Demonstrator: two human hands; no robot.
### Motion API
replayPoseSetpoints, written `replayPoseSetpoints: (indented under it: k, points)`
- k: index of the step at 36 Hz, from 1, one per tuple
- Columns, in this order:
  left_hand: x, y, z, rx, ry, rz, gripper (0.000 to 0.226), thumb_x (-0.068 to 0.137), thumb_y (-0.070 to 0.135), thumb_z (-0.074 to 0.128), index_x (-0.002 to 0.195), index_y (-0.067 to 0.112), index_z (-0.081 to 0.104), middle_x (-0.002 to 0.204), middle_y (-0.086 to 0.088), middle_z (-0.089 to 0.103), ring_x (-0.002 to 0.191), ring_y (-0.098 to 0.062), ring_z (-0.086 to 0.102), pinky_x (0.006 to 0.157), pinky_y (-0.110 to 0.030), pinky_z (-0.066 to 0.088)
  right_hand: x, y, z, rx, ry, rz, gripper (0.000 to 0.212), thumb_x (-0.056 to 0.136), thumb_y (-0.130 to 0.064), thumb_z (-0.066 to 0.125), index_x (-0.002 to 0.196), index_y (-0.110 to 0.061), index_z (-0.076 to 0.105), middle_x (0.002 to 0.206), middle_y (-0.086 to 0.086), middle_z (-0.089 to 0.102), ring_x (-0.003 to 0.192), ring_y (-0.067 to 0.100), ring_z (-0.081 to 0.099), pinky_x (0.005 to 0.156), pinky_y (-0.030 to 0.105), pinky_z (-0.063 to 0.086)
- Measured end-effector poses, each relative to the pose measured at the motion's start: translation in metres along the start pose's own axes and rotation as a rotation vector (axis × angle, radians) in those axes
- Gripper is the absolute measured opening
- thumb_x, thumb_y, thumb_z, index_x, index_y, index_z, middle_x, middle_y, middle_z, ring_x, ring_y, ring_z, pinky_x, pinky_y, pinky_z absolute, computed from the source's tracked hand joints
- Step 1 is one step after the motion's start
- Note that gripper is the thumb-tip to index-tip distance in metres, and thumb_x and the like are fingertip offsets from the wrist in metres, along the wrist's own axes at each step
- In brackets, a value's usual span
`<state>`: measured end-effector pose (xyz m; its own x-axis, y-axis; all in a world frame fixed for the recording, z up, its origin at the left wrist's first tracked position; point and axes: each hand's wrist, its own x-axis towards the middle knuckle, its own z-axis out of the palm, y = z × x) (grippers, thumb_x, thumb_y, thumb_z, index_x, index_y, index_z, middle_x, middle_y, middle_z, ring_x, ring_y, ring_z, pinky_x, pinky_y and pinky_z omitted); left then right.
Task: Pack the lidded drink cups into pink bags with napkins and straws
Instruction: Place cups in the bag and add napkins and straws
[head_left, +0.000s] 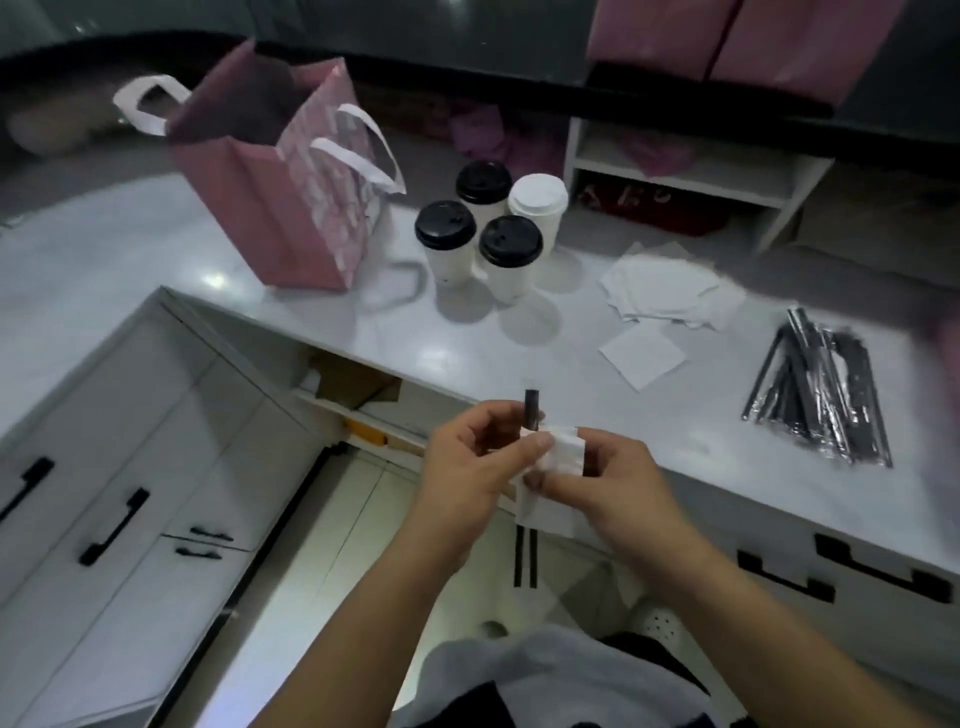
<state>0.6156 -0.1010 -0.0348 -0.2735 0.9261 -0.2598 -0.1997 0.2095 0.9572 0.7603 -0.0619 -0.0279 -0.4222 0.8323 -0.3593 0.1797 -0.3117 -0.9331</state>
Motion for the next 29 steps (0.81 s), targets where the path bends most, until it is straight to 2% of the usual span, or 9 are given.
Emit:
replayPoseSetpoints:
  k: [4,9,13,15,17,20,23,26,29]
  points:
    - [-0.007,0.014,-0.059,0.033,0.022,0.08,0.025,0.078,0.004,0.079,0.095,0.022,0.076,0.078,-0.001,0.071,0.079,-0.016,0.067,0.077,-0.027,0.057,0.016,-0.012,0.031,-0.134,-0.124,-0.022,0.016,0.08,-0.007,0.079,0.095,-0.007,0.078,0.091,0.018,0.075,0.085,0.034,0.071,0.082,0.048,0.055]
    - [-0.009,0.038,-0.115,0.147,-0.045,0.147,0.032,0.071,0.022,0.081,0.101,0.031,0.076,0.07,0.008,0.063,0.073,-0.015,0.062,0.077,-0.033,0.059,0.035,-0.046,0.053,-0.32,-0.335,-0.053,0.009,0.084,-0.007,0.075,0.087,-0.014,0.08,0.078,0.005,0.075,0.072,0.012,0.066,0.067,0.021,0.05]
    - [0.005,0.063,-0.144,0.316,-0.054,0.221,0.034,0.075,0.025,0.08,0.107,0.035,0.073,0.083,0.001,0.073,0.08,-0.014,0.069,0.076,-0.027,0.058,0.063,-0.074,0.07,-0.506,-0.364,-0.17,0.005,0.084,-0.013,0.077,0.081,-0.015,0.079,0.073,0.014,0.068,0.066,0.013,0.057,0.065,0.029,0.044]
    - [0.015,0.072,-0.155,0.351,-0.03,0.27,0.036,0.075,0.028,0.08,0.109,0.037,0.071,0.086,0.004,0.073,0.082,-0.015,0.07,0.076,-0.026,0.058,0.081,-0.085,0.078,-0.603,-0.345,-0.238,0.008,0.083,-0.017,0.078,0.075,-0.02,0.077,0.068,0.004,0.065,0.063,0.012,0.054,0.064,0.03,0.042]
    - [0.025,0.081,-0.164,0.375,-0.008,0.299,0.038,0.077,0.026,0.081,0.11,0.04,0.071,0.088,0.004,0.073,0.084,-0.016,0.07,0.076,-0.027,0.057,0.101,-0.097,0.087,-0.655,-0.335,-0.321,0.007,0.08,-0.018,0.081,0.075,-0.023,0.078,0.074,-0.005,0.068,0.067,0.009,0.056,0.066,0.03,0.043]
    - [0.04,0.096,-0.183,0.387,-0.012,0.312,0.041,0.077,0.023,0.081,0.113,0.04,0.07,0.093,0.01,0.074,0.09,-0.012,0.07,0.074,-0.02,0.054,0.142,-0.112,0.106,-0.638,-0.387,-0.453,0.009,0.074,-0.019,0.085,0.082,-0.021,0.08,0.085,-0.008,0.067,0.066,0.006,0.051,0.062,0.02,0.039]
    - [0.056,0.117,-0.21,0.402,-0.031,0.332,0.046,0.079,0.024,0.082,0.119,0.038,0.066,0.109,0.009,0.074,0.104,-0.017,0.069,0.09,-0.027,0.054,0.187,-0.132,0.126,-0.575,-0.424,-0.559,0.014,0.076,-0.014,0.083,0.088,-0.019,0.081,0.088,-0.009,0.069,0.058,0.003,0.053,0.056,0.013,0.038]
    - [0.078,0.146,-0.237,0.304,0.087,0.342,0.038,0.077,0.025,0.079,0.114,0.027,0.071,0.11,-0.002,0.074,0.103,-0.018,0.069,0.09,-0.024,0.054,0.23,-0.157,0.139,-0.499,-0.441,-0.698,0.019,0.079,0.002,0.078,0.094,-0.011,0.08,0.095,-0.01,0.072,0.063,0.012,0.065,0.055,0.024,0.053]
    - [0.111,0.178,-0.261,0.371,0.28,0.332,0.024,0.082,0.014,0.076,0.105,0.018,0.074,0.104,-0.001,0.075,0.1,-0.015,0.07,0.085,-0.017,0.053,0.269,-0.186,0.145,-0.376,-0.363,-0.899,0.022,0.08,0.003,0.074,0.097,-0.012,0.077,0.097,-0.001,0.075,0.086,0.02,0.072,0.073,0.044,0.057]
